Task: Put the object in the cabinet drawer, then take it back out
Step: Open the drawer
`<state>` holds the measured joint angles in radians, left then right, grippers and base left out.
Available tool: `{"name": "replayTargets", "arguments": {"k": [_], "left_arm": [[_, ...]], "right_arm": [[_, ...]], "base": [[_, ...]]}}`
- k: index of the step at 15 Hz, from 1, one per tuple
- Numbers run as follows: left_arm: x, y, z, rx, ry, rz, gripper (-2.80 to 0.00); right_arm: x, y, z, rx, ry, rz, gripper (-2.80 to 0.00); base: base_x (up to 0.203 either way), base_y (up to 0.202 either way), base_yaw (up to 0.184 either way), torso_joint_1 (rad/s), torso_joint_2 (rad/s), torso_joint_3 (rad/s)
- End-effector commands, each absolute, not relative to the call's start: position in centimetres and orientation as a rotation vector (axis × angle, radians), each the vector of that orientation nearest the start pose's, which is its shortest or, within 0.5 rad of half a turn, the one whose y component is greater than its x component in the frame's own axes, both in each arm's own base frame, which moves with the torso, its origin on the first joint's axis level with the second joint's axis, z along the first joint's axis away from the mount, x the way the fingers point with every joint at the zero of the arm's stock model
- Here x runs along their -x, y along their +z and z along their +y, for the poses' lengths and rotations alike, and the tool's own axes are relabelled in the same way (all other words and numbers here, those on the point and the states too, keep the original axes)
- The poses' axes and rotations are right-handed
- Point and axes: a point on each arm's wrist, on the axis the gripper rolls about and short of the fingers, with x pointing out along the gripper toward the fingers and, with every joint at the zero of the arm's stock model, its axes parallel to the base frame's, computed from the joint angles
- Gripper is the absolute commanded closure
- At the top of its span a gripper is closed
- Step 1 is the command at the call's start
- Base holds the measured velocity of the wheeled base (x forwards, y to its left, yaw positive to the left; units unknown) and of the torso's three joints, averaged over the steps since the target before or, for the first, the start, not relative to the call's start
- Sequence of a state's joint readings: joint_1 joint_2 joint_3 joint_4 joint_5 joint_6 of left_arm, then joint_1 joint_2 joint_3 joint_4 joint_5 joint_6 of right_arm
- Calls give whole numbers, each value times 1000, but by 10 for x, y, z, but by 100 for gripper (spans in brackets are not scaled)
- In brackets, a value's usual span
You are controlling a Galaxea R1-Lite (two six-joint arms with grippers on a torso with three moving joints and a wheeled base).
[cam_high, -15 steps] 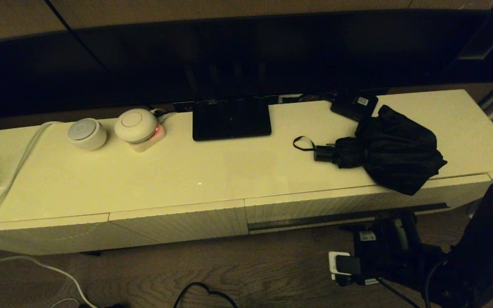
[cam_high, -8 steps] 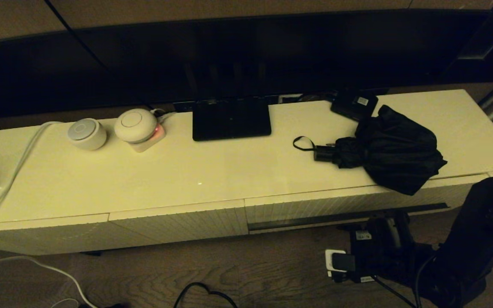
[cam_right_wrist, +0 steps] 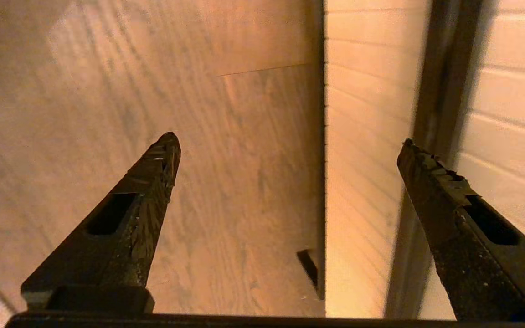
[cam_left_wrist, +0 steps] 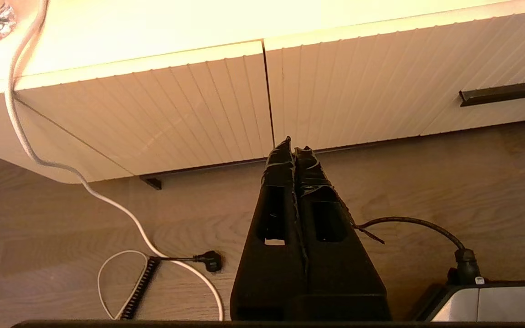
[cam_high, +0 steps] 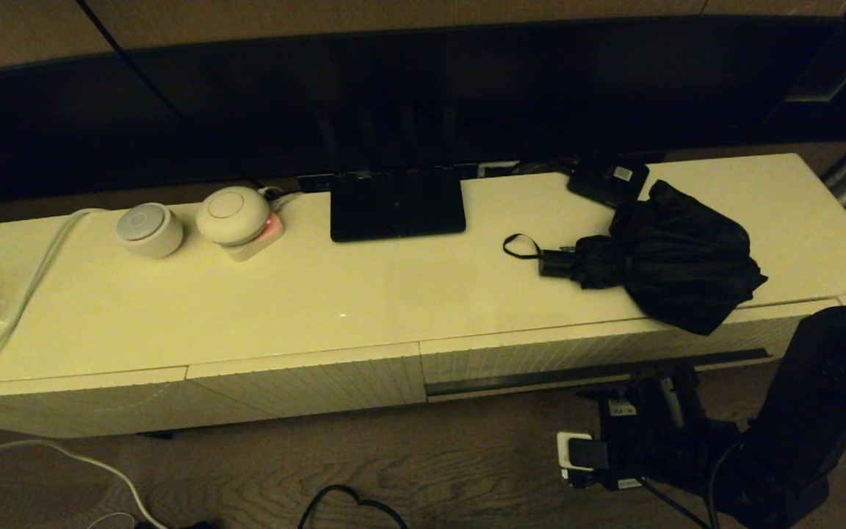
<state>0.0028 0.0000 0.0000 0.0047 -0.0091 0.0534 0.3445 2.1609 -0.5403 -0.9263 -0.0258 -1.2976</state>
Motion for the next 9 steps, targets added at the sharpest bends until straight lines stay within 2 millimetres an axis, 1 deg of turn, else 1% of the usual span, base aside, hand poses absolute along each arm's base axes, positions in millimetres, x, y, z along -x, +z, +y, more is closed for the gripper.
{"name": "replayTargets", "arguments": {"k": [1, 4, 5, 8, 9], "left_arm": [[23, 74, 0, -54, -6, 8, 0], [23, 74, 0, -54, -6, 8, 0], [23, 74, 0, -54, -6, 8, 0], [23, 74, 0, -54, -6, 8, 0], [23, 74, 0, -54, -6, 8, 0]], "right_arm": [[-289, 4, 105, 1367, 729, 397, -280], [-286, 1, 104, 1368, 739, 413, -280], [-286, 4, 104, 1366, 735, 402, -280], [-287, 25, 106, 1366, 695, 326, -280], [-289, 29, 107, 1367, 684, 309, -280]], "base": [[0, 0, 0, 0, 0, 0], [0, 0, 0, 0, 0, 0], [0, 0, 0, 0, 0, 0], [0, 0, 0, 0, 0, 0], [0, 0, 0, 0, 0, 0]]}}
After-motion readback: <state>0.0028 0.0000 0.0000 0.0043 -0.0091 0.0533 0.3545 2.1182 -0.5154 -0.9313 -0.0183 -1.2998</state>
